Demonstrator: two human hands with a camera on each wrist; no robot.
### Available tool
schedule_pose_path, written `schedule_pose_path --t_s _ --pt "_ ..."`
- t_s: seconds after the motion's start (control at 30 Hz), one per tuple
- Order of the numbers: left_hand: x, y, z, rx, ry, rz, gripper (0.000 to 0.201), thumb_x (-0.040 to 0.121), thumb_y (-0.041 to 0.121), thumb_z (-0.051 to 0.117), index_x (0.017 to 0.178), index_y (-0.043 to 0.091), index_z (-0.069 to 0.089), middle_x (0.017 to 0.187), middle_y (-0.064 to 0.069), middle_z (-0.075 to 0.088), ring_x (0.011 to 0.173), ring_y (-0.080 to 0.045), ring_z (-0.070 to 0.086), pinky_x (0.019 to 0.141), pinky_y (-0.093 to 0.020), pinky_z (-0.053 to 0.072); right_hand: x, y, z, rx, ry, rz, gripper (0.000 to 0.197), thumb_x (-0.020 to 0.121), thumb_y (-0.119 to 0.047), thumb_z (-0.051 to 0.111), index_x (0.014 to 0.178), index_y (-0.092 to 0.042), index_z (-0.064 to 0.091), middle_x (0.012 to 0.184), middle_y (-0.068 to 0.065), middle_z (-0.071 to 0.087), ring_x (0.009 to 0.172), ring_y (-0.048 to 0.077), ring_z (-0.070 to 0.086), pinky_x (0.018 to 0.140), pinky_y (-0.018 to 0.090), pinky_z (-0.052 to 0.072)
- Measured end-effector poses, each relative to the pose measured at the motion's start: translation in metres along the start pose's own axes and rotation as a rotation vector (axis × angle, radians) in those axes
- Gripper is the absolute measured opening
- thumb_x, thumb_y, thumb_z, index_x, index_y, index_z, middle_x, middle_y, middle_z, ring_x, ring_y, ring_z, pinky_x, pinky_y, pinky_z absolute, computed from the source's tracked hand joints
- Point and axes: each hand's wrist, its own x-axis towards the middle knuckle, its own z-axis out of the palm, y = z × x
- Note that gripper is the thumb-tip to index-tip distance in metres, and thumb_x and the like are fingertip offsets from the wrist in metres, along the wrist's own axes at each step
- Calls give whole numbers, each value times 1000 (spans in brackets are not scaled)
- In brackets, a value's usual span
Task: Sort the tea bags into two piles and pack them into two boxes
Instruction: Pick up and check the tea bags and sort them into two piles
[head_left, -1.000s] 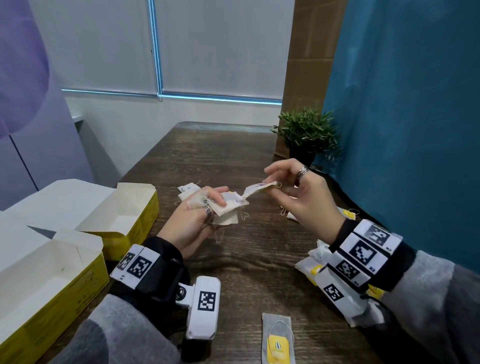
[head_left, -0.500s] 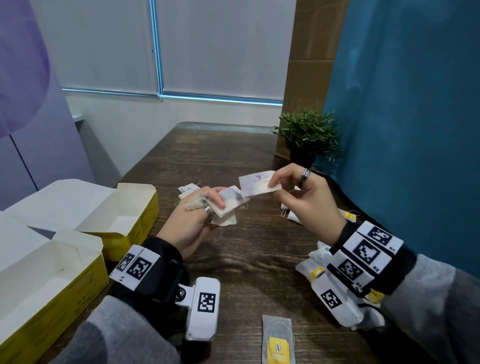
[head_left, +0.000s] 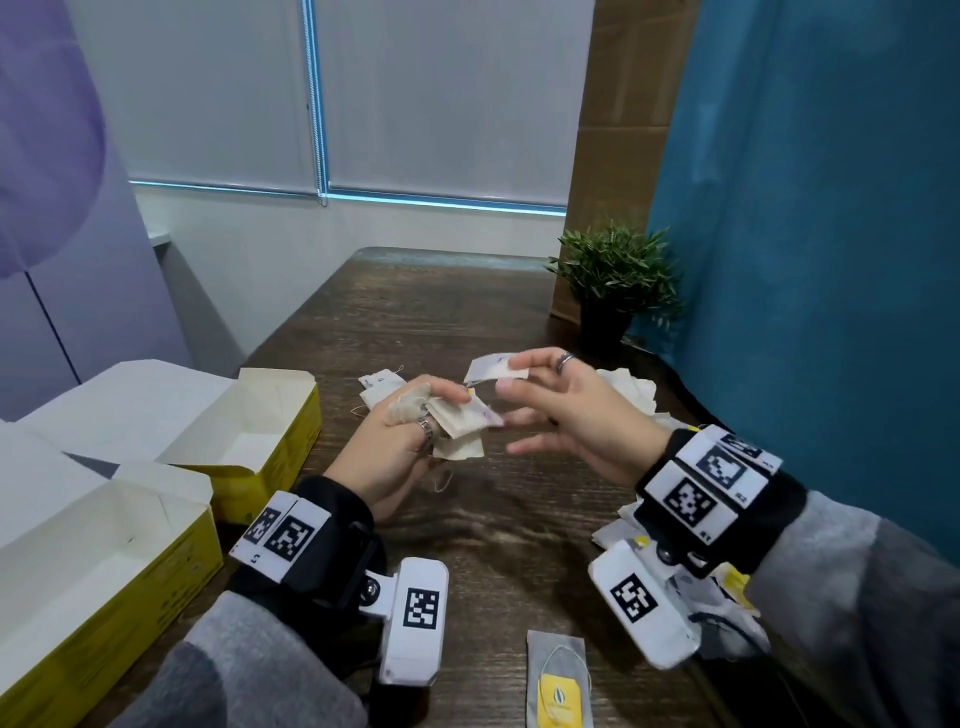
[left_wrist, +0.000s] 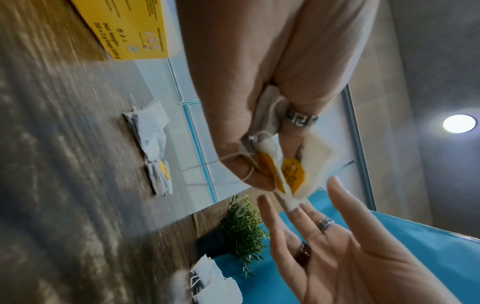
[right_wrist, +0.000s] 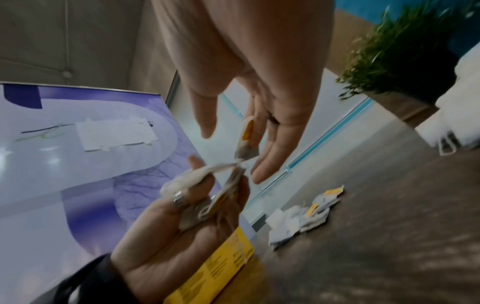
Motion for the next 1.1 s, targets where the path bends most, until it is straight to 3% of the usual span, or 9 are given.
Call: schedule_pose_path --t_s 0.1,0.2,0.33,0.43,0.53,0.67,0.8,0.93,1.1 --pt "-1 2 2 -72 -16 -71 50 85 -18 39 111 20 60 108 -12 67 96 -27 64 74 -35 57 5 12 10 40 26 -24 41 77 5 69 106 -11 45 114 11 63 79 20 67 61 31 59" --pt "-1 5 1 -183 -3 -158 59 84 -14 36 126 24 54 119 -13 64 106 -30 62 77 -41 56 9 12 8 42 109 -71 45 74 18 66 102 -10 45 107 9 64 69 14 67 57 24 57" --pt "1 4 -5 -334 -12 -253 69 79 -17 26 128 26 52 120 -12 65 106 -30 64 73 -43 56 12 8 -8 -38 206 -152 43 77 18 62 103 -11 45 104 4 60 54 7 66 52 20 54" --pt "3 4 -8 -334 16 -258 68 80 -17 27 129 23 51 125 -10 62 115 -29 59 82 -47 53 16 0 -24 -193 280 -208 44 76 17 63 106 -10 45 111 6 58 60 15 62 64 30 52" --pt "2 5 -11 -257 71 -209 65 82 -20 29 123 24 54 128 -5 59 115 -24 58 85 -42 52 22 -14 -41 -328 308 -237 48 74 17 63 109 -10 44 113 6 56 60 15 57 62 27 51" --pt "6 9 -25 -177 280 -106 69 82 -23 36 129 24 50 127 -8 59 105 -20 61 75 -32 57 32 -26 -58 -405 265 -189 50 73 16 66 111 -9 45 112 6 54 59 13 59 54 21 53" --pt "10 19 -41 -170 531 -46 67 84 -21 35 133 22 46 121 -5 53 93 -13 58 71 -25 53 48 -36 -62 -539 148 -106 42 72 13 70 97 -16 53 105 9 61 77 26 61 69 37 55" --pt "11 23 -55 -185 660 -33 63 85 -18 37 134 21 45 118 -6 51 88 -11 56 77 -23 49 71 -42 -53 -748 9 -30 35 71 12 72 90 -14 58 99 17 65 78 23 62 77 41 56" --pt "13 23 -58 -163 641 -51 57 85 -18 39 125 21 52 124 -10 53 95 -16 58 85 -26 50 94 -39 -32 -950 -132 72 27 75 8 69 85 -14 59 83 8 62 67 16 61 45 16 49"
